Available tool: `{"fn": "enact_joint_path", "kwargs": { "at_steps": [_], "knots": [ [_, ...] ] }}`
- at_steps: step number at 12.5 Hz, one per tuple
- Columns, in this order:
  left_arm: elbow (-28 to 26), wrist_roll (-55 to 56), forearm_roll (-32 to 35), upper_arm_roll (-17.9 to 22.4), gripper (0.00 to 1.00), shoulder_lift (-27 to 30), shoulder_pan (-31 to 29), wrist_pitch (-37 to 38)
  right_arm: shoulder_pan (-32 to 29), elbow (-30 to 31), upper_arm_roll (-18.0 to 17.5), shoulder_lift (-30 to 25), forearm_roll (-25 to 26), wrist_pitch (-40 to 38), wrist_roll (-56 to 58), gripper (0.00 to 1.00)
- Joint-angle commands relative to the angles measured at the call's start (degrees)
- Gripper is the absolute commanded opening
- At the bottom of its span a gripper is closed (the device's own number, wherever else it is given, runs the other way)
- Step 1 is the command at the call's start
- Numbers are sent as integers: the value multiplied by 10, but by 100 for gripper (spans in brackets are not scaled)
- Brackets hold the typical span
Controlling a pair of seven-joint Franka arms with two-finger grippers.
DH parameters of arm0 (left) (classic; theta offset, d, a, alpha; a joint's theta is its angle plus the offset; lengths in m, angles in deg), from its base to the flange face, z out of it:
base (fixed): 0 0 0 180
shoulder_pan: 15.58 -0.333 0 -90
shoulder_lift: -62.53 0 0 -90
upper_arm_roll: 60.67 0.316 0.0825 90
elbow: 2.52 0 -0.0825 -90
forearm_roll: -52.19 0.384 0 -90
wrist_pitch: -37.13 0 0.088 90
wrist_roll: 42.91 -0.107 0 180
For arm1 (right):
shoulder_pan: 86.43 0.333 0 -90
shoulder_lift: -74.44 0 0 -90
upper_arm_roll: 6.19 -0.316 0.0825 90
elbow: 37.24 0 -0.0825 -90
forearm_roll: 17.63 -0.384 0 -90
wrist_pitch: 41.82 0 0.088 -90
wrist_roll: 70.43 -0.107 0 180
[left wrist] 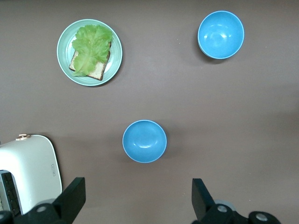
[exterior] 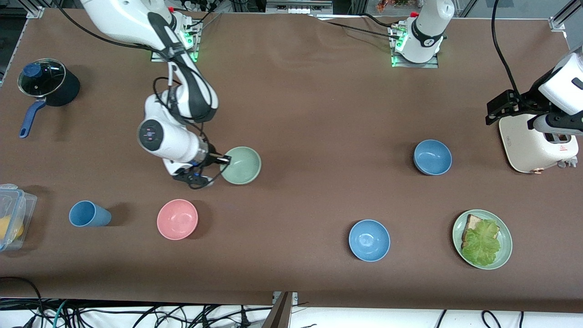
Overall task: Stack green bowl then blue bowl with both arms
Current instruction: 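Carry the green bowl with the right gripper to the table center and lower it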
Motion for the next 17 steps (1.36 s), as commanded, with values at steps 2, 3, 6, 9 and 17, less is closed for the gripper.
{"fn": "enact_joint_path", "kwargs": {
  "at_steps": [2,3,6,9,17],
  "knots": [
    [8,2,-8,-1,100,2,-1,11,61,-75,5,59,-43,-6,-69,0],
    [8,2,-8,-1,100,2,0,11,76,-83,5,66,-43,-4,-93,0],
    [8,1,-8,0,100,2,0,11,106,-98,4,86,-43,6,-143,0],
    [8,1,-8,0,100,2,0,11,134,-100,3,104,-43,10,-179,0],
    [7,-5,-7,5,100,-4,-5,8,135,-155,8,110,-34,-29,-181,100]
  ]
}}
